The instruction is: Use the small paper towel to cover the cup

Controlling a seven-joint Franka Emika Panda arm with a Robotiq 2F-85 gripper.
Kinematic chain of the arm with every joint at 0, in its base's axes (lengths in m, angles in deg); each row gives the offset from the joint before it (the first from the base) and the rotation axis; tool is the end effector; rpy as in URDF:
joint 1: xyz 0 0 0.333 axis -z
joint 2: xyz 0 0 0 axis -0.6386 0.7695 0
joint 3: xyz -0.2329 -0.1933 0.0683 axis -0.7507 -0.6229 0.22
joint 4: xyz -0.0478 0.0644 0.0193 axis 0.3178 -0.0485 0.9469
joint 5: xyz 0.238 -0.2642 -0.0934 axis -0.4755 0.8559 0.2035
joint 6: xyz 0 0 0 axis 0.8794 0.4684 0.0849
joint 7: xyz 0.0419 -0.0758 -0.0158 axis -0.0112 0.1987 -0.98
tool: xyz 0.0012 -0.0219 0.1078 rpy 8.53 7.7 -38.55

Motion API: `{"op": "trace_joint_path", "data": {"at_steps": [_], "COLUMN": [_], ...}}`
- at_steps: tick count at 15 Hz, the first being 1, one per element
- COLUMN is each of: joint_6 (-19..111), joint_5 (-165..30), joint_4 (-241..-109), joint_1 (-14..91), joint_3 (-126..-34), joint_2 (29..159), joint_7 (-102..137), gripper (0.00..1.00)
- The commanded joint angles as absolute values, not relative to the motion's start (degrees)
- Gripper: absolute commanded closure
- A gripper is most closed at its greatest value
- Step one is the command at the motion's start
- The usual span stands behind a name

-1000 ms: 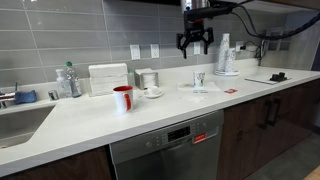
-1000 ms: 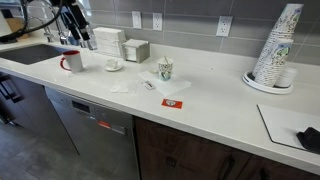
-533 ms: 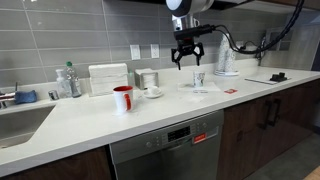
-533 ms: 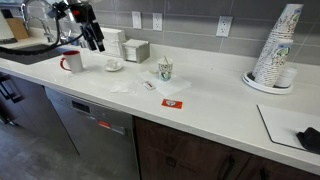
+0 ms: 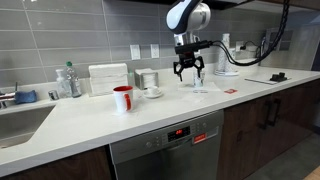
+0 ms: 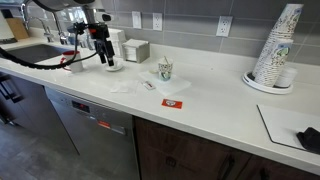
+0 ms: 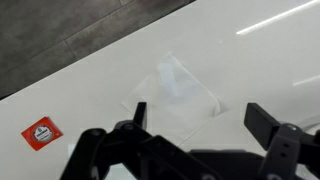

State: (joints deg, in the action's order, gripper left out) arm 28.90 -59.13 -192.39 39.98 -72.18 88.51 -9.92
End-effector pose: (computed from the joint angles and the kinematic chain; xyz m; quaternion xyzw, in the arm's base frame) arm 0.5716 0.0237 0.3921 0.9760 -0.2008 -0.0055 0.0840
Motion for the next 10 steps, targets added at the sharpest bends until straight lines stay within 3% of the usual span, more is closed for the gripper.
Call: {"op": "trace_joint_path", "data": {"at_steps": [1,10], "joint_6": [28.8,30.3], "joint_5": [-60.3,-59.1], "joint_4": [-191.9,-190.5], "joint_1": [38.2,36.4], "joint_3": [-74.4,-75.4], "joint_2": [89.1,91.6], "joint_7": [-9.4,-12.7], "gripper": [0.0,0.0]}}
